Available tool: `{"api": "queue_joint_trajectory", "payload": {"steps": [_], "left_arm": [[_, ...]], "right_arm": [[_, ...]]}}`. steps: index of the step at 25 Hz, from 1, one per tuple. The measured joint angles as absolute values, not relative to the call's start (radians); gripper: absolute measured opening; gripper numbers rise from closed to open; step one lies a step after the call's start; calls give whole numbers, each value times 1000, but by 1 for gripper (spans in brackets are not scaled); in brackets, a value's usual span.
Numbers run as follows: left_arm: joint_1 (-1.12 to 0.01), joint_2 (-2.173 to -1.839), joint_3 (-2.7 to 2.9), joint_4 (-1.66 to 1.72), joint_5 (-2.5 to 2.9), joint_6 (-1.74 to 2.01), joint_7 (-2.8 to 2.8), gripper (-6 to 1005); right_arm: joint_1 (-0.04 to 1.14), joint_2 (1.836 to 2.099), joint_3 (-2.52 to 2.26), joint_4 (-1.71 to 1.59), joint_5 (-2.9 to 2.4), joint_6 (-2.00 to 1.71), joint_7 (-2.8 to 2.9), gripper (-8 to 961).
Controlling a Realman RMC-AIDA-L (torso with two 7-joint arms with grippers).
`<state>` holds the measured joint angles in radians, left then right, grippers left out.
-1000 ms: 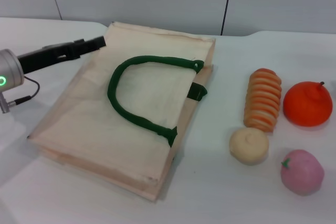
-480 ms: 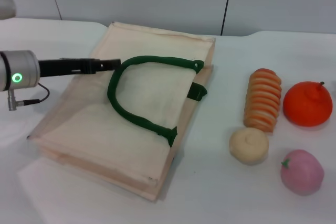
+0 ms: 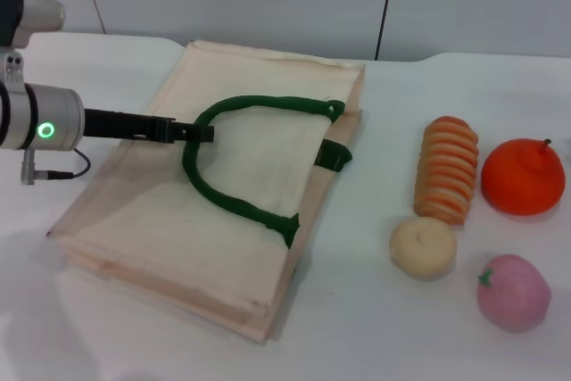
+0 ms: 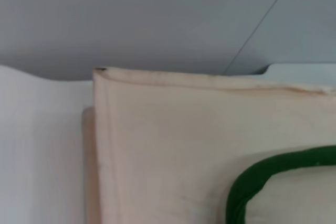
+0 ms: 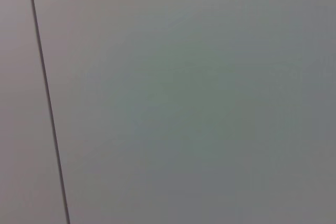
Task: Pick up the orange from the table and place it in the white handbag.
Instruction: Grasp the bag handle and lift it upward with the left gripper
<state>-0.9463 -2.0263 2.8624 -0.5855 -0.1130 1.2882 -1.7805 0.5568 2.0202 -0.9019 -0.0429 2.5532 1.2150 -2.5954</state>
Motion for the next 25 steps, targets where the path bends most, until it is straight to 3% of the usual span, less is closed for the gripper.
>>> {"api": "queue_joint_trajectory", "payload": {"steps": [25], "left_arm": [[-986,-2025,2862,-531,-10,1214,-1808,782]], "right_arm": [[561,2020,-902,-43,2559,1215,-2595,865]]}}
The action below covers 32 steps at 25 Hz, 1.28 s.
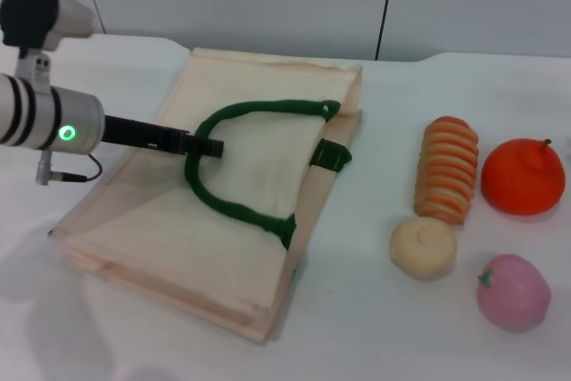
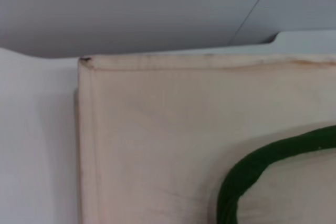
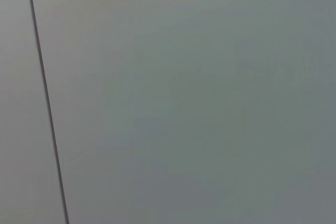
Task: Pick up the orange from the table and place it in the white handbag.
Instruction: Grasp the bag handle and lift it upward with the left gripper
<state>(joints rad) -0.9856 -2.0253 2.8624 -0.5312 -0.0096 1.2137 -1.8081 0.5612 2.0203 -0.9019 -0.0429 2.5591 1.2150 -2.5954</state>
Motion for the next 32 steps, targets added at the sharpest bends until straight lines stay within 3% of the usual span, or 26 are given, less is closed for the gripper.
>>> {"api": "queue_joint_trajectory", "payload": {"steps": [16,22,25,30,32], "left_arm": [[-997,-2024,2862,-495,26,1158,-1829,772],[-997,-2024,2862,-495,28,1162,-1830,558],[-997,-2023,2862,-496,28,1167,-1832,346],[-996,-2020,2862,-501,28,1169,-1842,132],[-994,-2020,2862,-503,24,1169,-1843,129]], "right_arm": [[558,2020,-900,-43,2559,1215,-2595,866],[557,2020,-900,-43,2560,1215,-2595,866],[557,2020,-900,-43,2560,1216,-2595,866],[557,2020,-900,-43,2560,1216,-2595,866],[557,2020,-900,-43,2560,1216,-2595,867]]}}
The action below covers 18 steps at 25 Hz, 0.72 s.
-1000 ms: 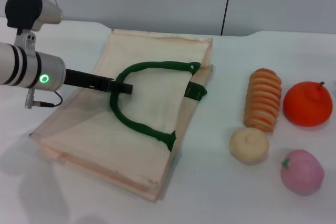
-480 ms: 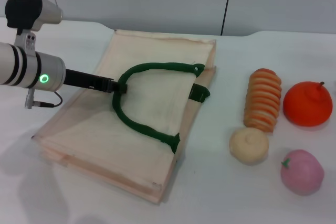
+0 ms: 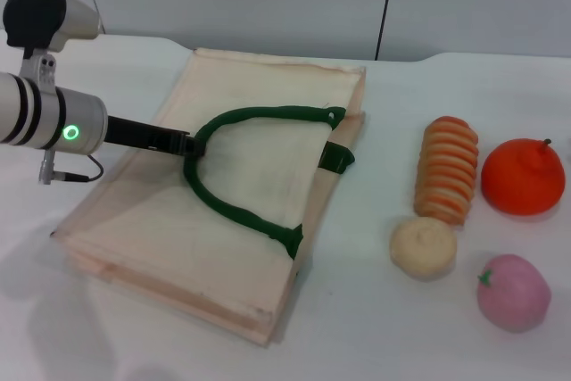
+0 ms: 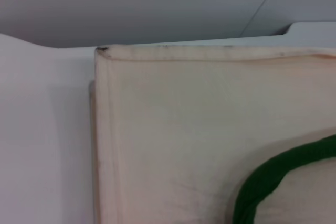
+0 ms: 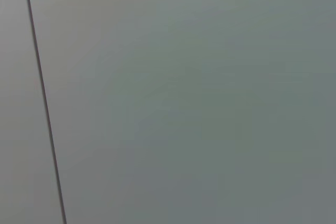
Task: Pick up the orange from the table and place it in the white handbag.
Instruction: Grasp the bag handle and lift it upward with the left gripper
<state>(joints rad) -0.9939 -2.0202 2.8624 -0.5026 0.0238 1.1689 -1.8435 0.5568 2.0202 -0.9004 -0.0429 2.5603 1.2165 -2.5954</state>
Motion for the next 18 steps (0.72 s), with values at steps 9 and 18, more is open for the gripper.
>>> {"api": "queue_joint_trajectory", "payload": {"steps": [9,18], "left_arm": [[-966,-2020,2862,-545,-126,1263,-1792,118],[-873,-2015,2862,-656,-493,1591,-1689,117]], "right_arm": [[553,2020,-900,-43,2555,1217,-2595,867],[553,2014,-912,-52,2507,1216,-2549,868]]}}
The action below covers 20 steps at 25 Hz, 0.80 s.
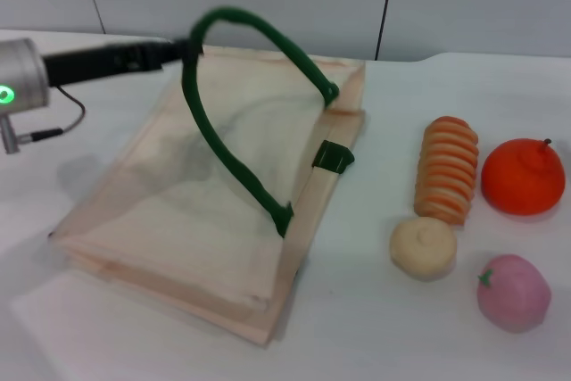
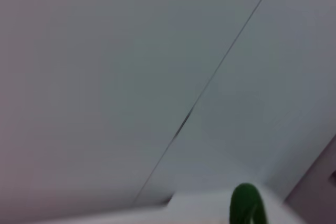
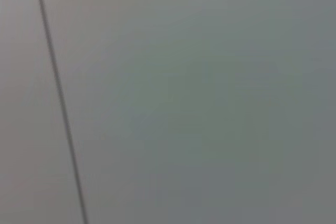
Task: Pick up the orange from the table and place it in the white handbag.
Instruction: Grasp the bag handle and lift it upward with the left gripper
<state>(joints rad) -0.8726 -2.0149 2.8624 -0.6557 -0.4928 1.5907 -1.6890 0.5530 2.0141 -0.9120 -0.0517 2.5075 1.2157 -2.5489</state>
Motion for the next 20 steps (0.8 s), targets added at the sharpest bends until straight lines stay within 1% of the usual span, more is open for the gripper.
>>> {"api": "queue_joint_trajectory", "payload": {"steps": [5,10,16,20], "left_arm": [[-832,-1992,2862,-662,-618,1710,-1680,116],[-818,-1983,2862,-663,-691,1787,-1677,115],[-801,-1970,2862,-664,-791,1870,-1676,115],[-796,-1968,2862,-664,-812,1884,-1676,114]], "right_arm": [[535,1994,-913,-118,2372,1215,-2434,868],[520,1978,-910,-188,2232,1214,-2338,868],[517,1951,-907,-253,2062,1220,-2219,869],[505,1945,-906,-320,1942,1230,-2147,869]]}}
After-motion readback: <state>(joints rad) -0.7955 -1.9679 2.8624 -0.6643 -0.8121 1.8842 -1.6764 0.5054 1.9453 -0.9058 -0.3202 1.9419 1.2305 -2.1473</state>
